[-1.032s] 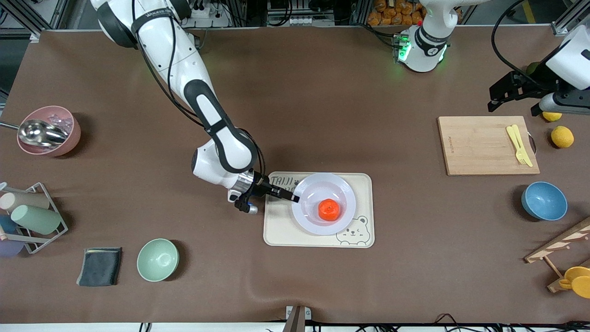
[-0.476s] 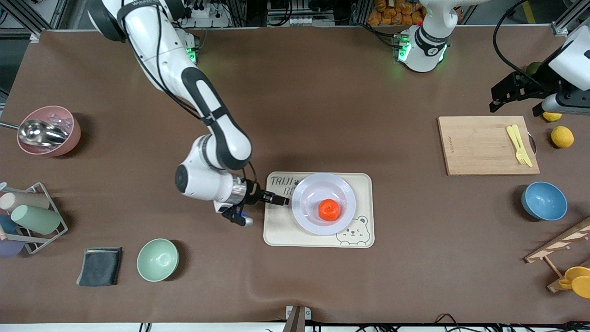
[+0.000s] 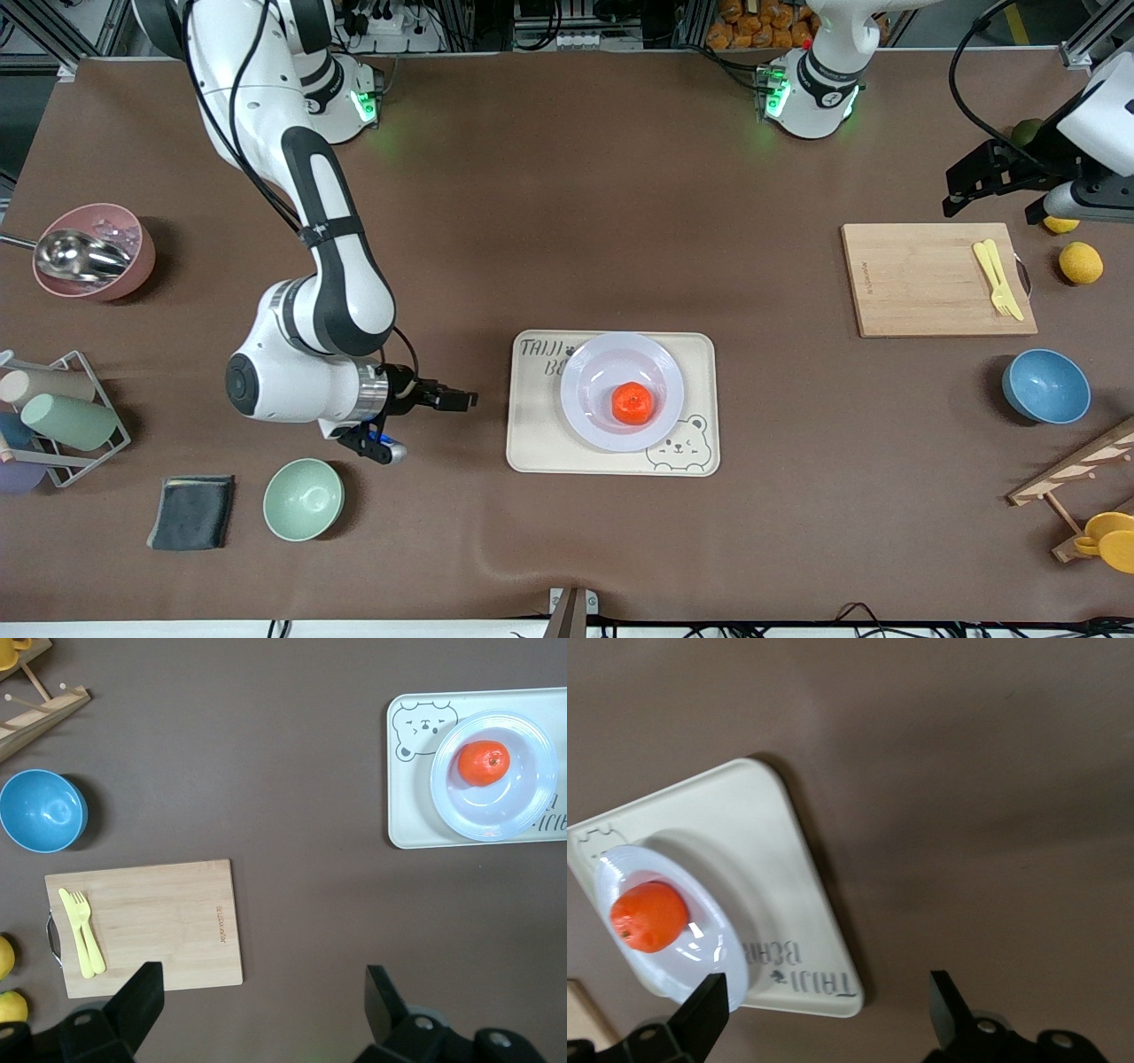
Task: Place orange and plate with both arms
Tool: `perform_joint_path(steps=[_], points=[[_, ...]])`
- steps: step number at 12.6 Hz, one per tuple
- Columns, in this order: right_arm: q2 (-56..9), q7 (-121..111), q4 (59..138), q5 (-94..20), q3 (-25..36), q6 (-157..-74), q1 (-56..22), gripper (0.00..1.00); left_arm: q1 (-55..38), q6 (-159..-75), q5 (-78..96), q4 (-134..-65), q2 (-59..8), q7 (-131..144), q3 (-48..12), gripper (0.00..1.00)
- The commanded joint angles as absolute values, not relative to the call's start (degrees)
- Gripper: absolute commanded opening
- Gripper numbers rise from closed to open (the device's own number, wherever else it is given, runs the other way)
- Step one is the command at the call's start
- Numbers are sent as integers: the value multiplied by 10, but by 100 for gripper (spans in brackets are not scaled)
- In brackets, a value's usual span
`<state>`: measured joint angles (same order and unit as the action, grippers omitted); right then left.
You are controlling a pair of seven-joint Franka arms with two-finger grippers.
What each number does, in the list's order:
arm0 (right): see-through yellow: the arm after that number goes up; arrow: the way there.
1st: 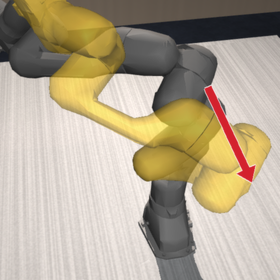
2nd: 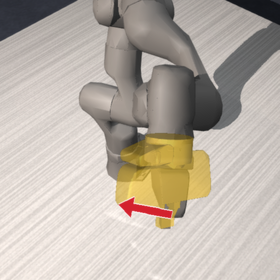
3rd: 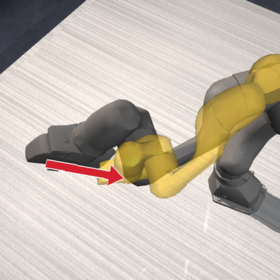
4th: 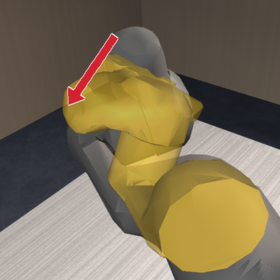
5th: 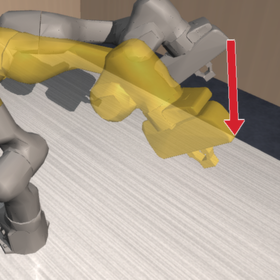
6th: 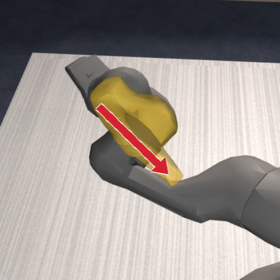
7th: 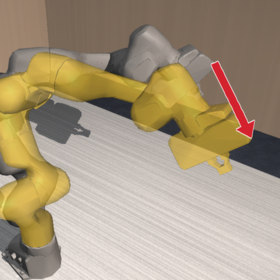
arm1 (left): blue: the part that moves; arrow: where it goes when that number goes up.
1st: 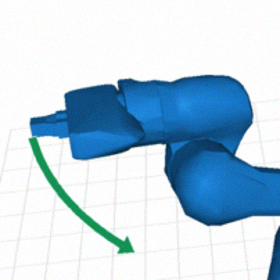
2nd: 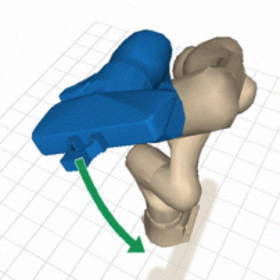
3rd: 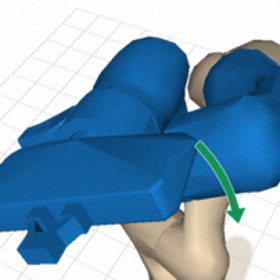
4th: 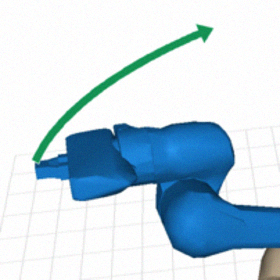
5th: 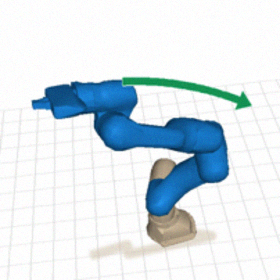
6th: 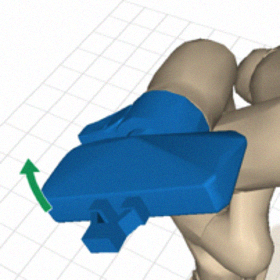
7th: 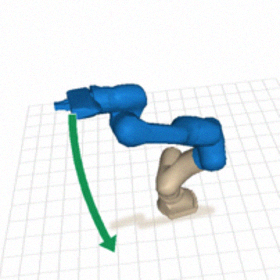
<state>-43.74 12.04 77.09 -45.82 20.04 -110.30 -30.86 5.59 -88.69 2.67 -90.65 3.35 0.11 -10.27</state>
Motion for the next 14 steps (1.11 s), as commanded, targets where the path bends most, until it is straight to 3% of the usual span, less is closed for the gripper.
perform_joint_path(steps=[1,9,12,14], points=[[-423,125,766,-418,230,-1079,-311,100,59,-887,21,-906,35,2,-104,100],[-410,-18,765,-397,348,-1016,-273,100,59,-885,20,-908,34,-4,-104,100],[-355,-87,765,-296,285,-1016,-191,100,58,-885,20,-908,34,0,-104,100],[-319,-92,765,-188,182,-1016,-109,100,59,-885,20,-909,33,0,-104,100]])
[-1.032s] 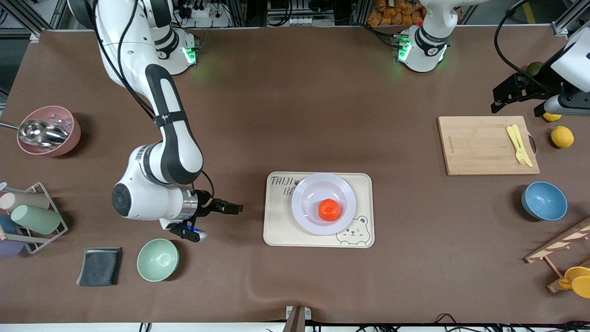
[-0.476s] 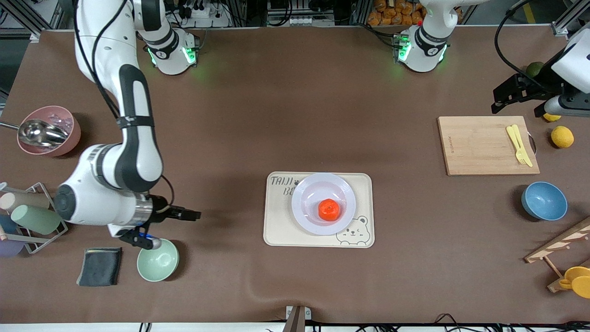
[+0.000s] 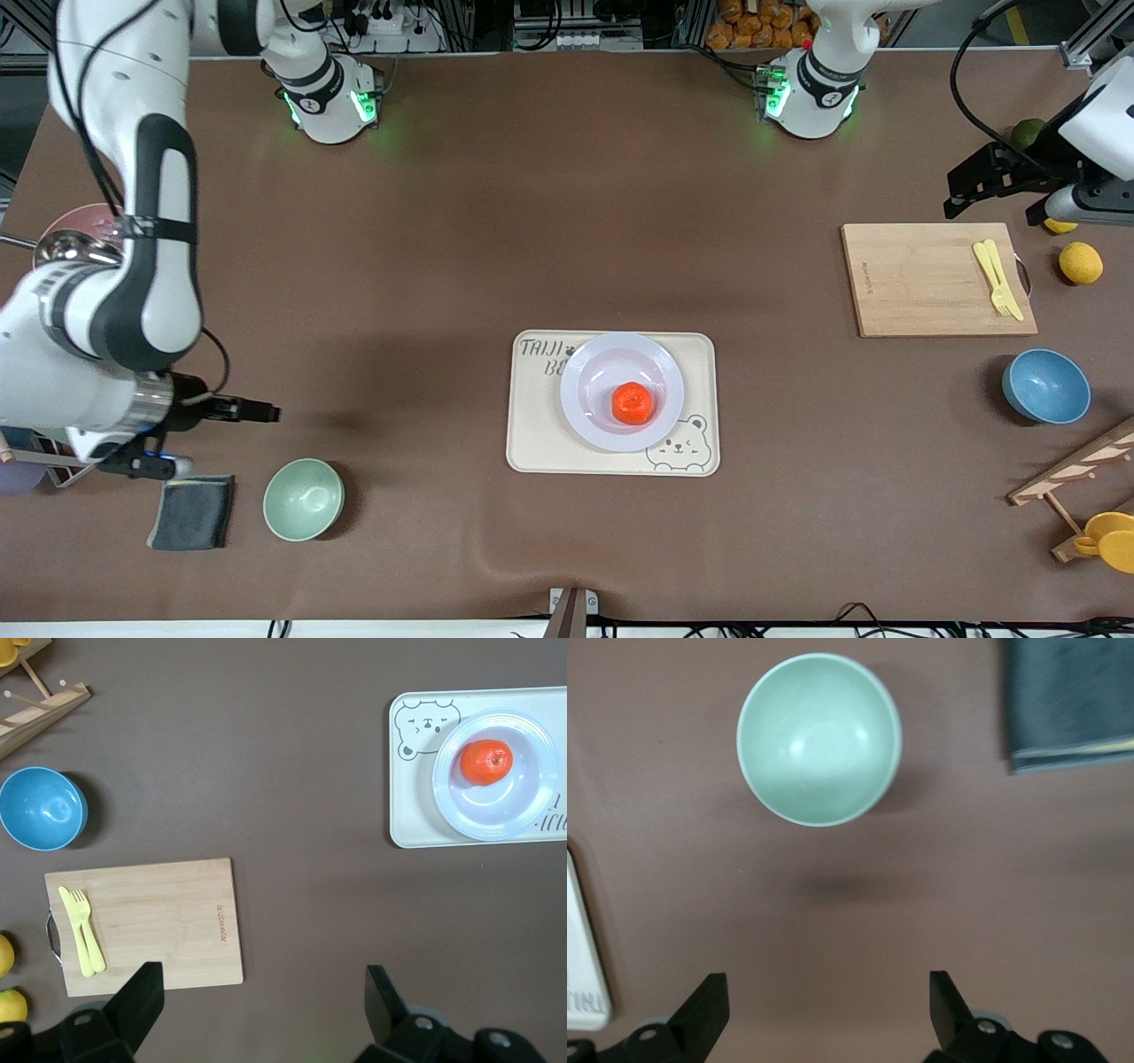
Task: Place orange and plate with both arms
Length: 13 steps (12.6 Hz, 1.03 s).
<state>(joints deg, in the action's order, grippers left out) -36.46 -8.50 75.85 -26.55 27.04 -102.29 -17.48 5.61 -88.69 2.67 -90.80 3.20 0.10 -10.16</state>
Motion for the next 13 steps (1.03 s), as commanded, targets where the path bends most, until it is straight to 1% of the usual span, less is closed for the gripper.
perform_joint_path(steps=[1,2,3,5,6,8,9,10,11,13], points=[[-308,-92,765,-144,132,-1016,-65,100,59,-884,20,-909,34,0,-104,100],[-298,-93,766,-109,75,-1016,-17,100,58,-884,21,-909,34,0,-104,100],[-287,-94,766,-70,43,-1017,10,100,58,-885,20,-908,34,0,-105,100],[-259,-94,770,-31,-4,-1015,46,100,58,-884,20,-908,34,0,-105,100],[-242,-93,773,-27,-9,-1006,45,100,58,-884,20,-907,34,-2,-105,100],[-201,-87,777,-28,-19,-947,42,100,57,-884,20,-907,35,1,-108,100],[-185,-86,783,-34,-18,-903,40,100,58,-882,20,-908,35,2,-107,100],[-170,-87,784,-28,-16,-887,37,100,58,-880,20,-908,34,2,-107,100],[-151,-87,794,-26,-10,-881,28,100,59,-880,20,-909,34,2,-107,100],[-92,-88,866,-25,-6,-909,32,100,59,-880,20,-908,34,2,-106,100]])
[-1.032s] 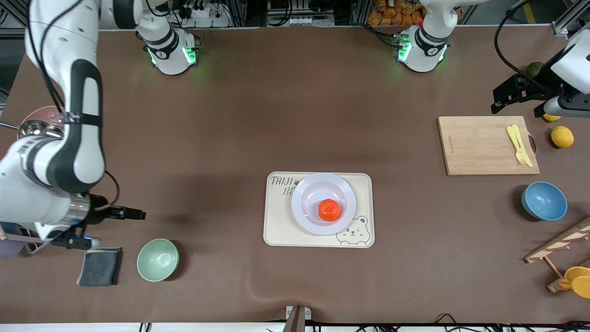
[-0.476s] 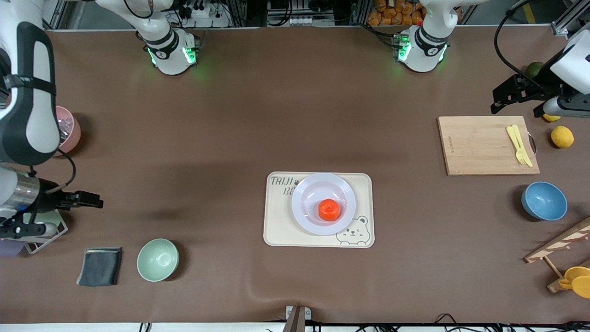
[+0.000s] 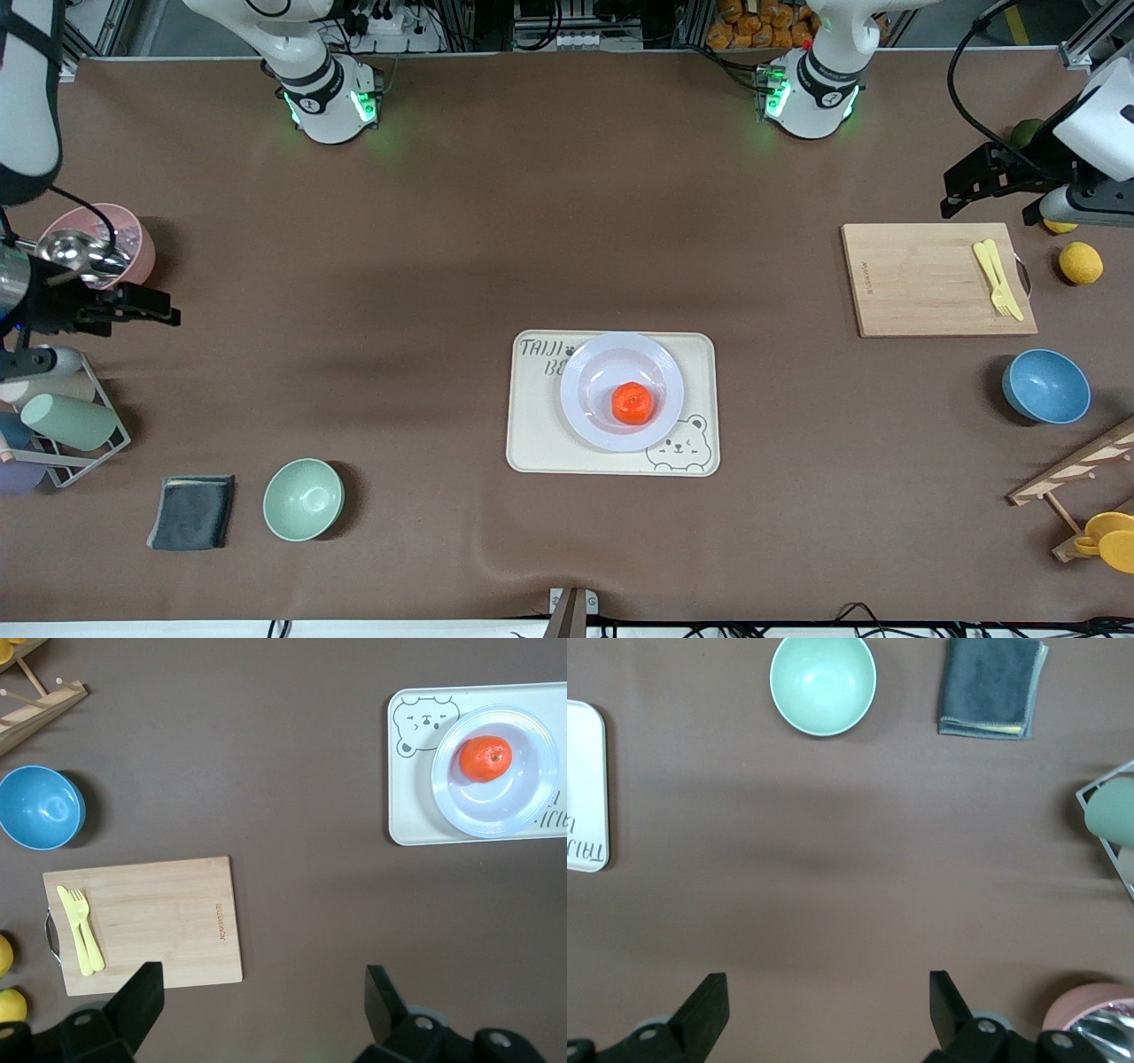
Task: Place orange and plate with both arms
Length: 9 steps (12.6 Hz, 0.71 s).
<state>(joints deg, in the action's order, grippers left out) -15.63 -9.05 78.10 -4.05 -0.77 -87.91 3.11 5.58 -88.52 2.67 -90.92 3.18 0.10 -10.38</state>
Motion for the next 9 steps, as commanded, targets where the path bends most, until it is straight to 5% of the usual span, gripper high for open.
perform_joint_path(steps=[1,5,9], points=[[-66,-88,895,-25,-5,-919,33,100,59,-880,20,-908,34,1,-106,100],[5,-88,989,-13,-4,-983,31,100,59,-880,20,-908,34,0,-106,100],[2,-86,953,-8,-5,-984,31,100,58,-880,20,-908,34,-1,-106,100]])
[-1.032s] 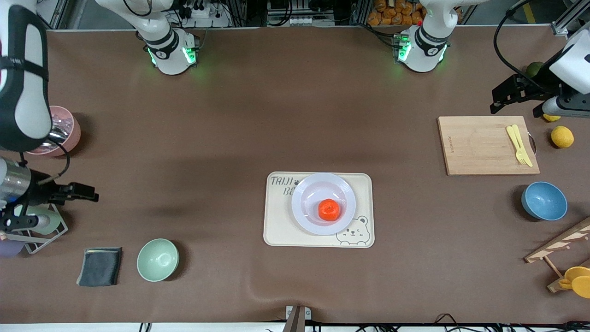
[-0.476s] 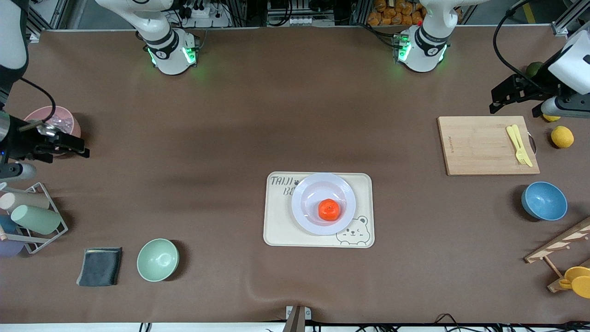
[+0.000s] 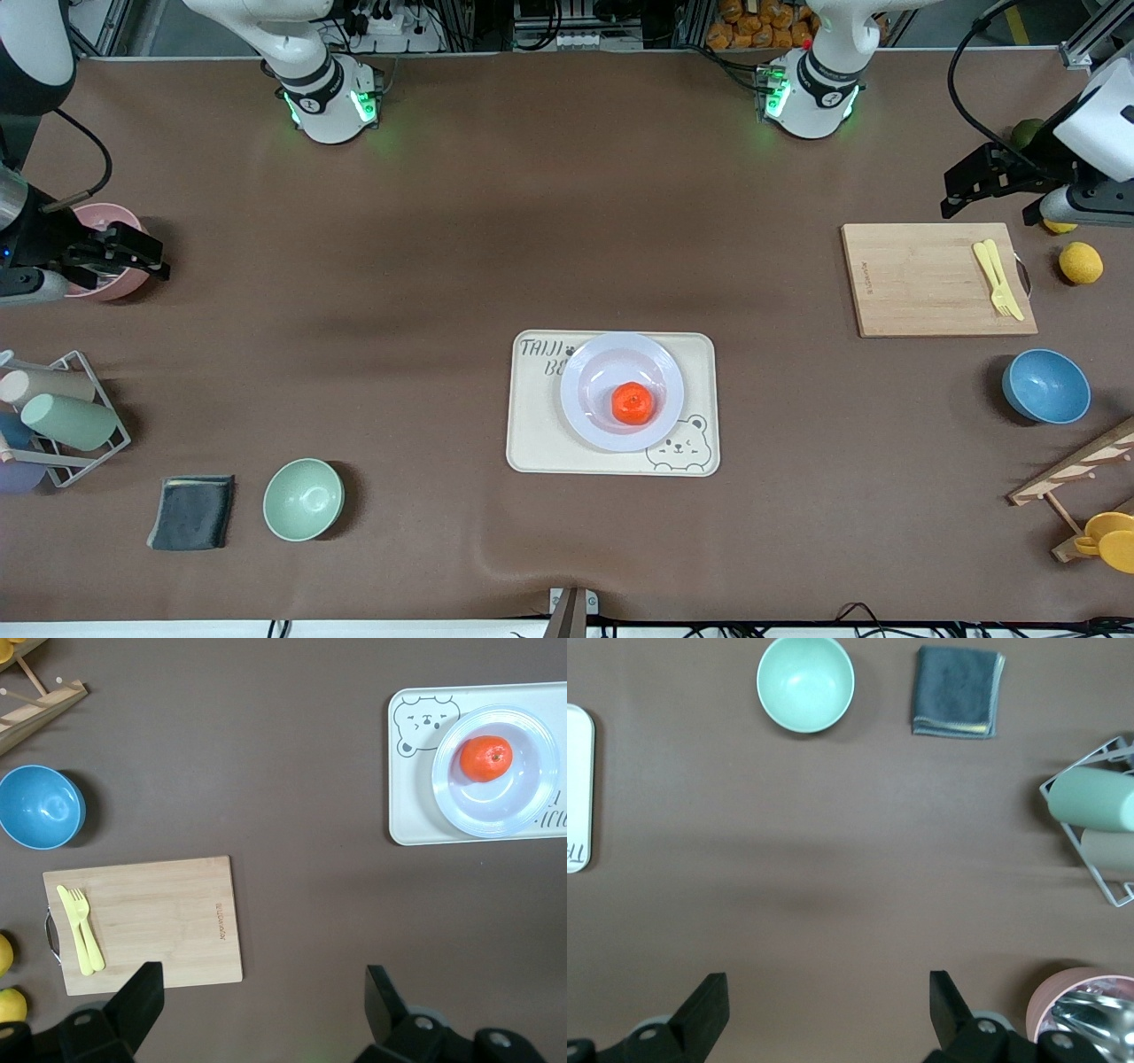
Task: Place orange and plate with both arms
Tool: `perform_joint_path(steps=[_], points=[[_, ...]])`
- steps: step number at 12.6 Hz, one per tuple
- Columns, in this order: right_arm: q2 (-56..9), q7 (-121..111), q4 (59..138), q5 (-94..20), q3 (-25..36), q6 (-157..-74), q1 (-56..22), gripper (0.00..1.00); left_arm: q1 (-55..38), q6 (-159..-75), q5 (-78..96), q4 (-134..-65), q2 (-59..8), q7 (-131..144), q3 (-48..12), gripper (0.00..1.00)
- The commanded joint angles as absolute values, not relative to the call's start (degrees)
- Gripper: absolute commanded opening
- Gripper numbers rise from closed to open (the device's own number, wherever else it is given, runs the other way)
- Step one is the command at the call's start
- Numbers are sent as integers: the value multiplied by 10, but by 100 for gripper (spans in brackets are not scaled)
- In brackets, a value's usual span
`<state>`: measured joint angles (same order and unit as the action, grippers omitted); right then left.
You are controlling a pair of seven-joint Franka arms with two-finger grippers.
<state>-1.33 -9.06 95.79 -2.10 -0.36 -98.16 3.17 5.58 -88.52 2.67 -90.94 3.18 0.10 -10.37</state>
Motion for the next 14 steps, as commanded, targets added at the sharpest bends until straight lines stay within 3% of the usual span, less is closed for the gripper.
perform_joint_path(steps=[1,14], points=[[3,-87,945,-8,-5,-982,30,100,59,-880,20,-909,34,-1,-106,100],[3,-87,934,-7,2,-973,33,100,61,-880,20,-910,33,-4,-104,100]])
